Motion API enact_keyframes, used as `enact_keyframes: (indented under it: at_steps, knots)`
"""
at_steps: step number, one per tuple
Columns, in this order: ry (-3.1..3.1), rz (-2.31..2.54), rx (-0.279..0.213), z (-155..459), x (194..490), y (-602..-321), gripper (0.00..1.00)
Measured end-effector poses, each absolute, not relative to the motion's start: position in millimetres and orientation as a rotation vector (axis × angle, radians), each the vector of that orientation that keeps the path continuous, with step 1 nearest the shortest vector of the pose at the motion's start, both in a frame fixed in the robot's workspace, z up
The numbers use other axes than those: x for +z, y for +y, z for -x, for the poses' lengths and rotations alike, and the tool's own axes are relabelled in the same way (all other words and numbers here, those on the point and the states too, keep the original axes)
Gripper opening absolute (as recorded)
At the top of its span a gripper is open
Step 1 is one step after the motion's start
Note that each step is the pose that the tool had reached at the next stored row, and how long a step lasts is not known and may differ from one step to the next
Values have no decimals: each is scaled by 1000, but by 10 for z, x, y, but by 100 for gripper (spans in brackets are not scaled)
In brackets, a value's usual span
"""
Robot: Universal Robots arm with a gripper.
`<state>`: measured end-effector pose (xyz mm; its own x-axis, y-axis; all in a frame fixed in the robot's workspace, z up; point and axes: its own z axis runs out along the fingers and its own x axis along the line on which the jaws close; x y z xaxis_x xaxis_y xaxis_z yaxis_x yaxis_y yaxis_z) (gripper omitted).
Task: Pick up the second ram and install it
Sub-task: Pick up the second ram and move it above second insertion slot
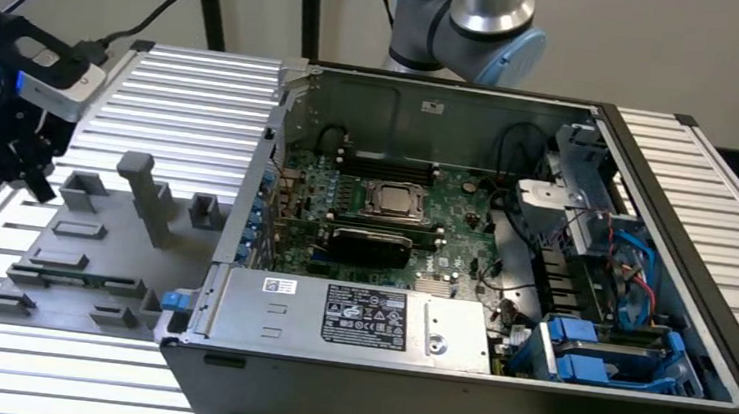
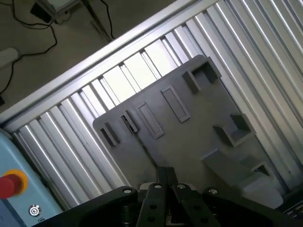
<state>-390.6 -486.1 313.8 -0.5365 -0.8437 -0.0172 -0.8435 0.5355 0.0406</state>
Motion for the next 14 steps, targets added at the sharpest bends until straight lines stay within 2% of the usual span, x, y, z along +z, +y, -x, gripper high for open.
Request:
enact_keyframes:
  at_steps: [14]
  knots:
    - [-2530,-1844,-67,3906,3070,-4861,11]
